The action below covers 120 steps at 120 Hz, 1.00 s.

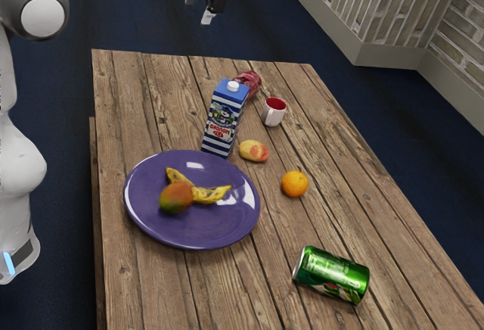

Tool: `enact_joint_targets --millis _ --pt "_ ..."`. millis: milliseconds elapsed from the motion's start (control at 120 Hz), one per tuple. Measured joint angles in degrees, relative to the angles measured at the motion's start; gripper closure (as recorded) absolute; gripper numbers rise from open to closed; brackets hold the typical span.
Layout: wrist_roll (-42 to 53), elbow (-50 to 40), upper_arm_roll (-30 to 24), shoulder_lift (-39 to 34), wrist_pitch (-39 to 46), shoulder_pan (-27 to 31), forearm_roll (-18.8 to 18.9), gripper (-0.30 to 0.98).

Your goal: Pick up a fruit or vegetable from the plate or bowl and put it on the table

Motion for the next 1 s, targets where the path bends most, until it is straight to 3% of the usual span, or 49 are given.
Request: enact_joint_targets --millis 192,242,292,367,475,508,533,567,592,625,658,675,742,817,908,1000 --pt "3.2 0.1 8.0 -0.1 7.7 -6.1 -6.7 0.02" --pt "4.1 7.1 6.5 -2.3 7.7 -5.7 -3.2 0.02" --pt "4.9 10.5 5.7 -2.7 7.5 -9.8 -0.7 0.02" --pt "6.0 11.6 5.6 -1.3 7.2 -14.4 -0.2 0.02" --pt "7.0 11.2 5.2 1.2 7.1 -14.6 -0.5 0.02" --pt "7.3 9.3 -4.7 1.0 7.0 -4.1 -1.8 0.02" --pt "7.5 7.6 -19.1 -0.5 7.0 11.7 -2.7 0.02" --pt "7.8 6.5 -41.8 -4.3 6.4 37.3 -4.8 0.02" --pt "8.0 6.4 -52.7 -5.8 5.9 48.3 -6.2 0.02" --pt "8.2 6.2 -60.8 -8.4 5.2 57.0 -7.7 0.02" --pt "8.4 4.6 -61.9 -14.1 4.7 59.8 -9.8 0.02" --pt "8.6 2.4 -59.2 -17.4 4.7 58.2 -11.4 0.02" --pt "9.0 -14.7 -42.4 -28.7 7.3 40.0 -16.1 0.02" --pt "9.2 -30.0 -32.9 -39.3 11.6 27.1 -20.5 0.02" --pt "8.8 -43.3 -27.8 -46.4 17.4 17.2 -24.5 0.02" --pt "7.4 -47.3 -27.1 -48.4 21.6 12.0 -27.6 0.03"
